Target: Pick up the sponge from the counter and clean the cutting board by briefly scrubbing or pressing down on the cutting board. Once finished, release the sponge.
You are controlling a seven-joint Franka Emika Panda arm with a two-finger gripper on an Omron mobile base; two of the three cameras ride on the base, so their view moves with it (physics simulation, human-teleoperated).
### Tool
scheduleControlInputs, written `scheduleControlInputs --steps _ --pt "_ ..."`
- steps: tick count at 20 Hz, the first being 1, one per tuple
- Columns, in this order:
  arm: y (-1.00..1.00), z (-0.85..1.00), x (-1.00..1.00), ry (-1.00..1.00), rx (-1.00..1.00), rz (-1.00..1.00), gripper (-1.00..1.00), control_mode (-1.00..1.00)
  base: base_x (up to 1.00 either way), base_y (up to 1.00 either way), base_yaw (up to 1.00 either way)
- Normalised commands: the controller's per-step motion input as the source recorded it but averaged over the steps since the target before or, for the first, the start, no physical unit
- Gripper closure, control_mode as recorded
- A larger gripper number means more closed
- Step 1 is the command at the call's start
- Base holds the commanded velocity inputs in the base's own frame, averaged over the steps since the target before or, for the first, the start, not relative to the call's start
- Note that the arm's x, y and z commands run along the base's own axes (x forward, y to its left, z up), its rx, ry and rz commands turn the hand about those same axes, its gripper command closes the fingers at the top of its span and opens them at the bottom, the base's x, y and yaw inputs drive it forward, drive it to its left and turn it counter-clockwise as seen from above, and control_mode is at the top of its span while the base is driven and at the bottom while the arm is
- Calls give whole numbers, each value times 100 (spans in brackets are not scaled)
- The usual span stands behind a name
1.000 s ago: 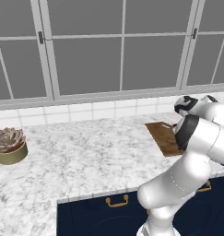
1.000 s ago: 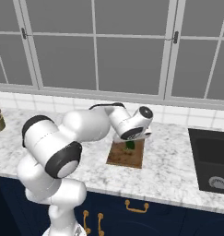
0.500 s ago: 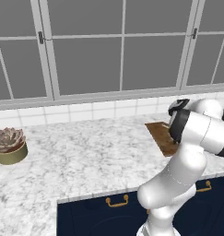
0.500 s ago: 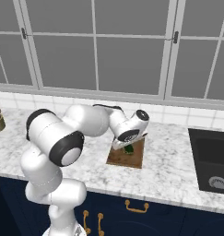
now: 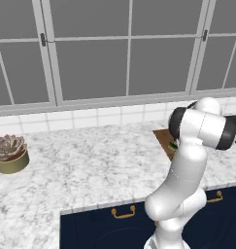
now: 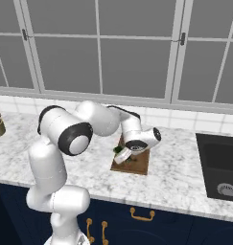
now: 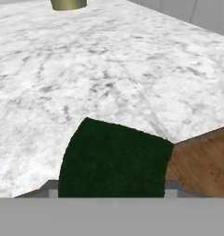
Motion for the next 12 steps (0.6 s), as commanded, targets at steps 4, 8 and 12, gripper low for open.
scheduleControlInputs --steps 4,8,12 --pt "100 13 0 14 25 42 100 -100 0 0 0" --pt "100 2 -3 14 14 37 100 -100 0 0 0" --pt "100 10 -36 5 7 28 100 -100 0 0 0"
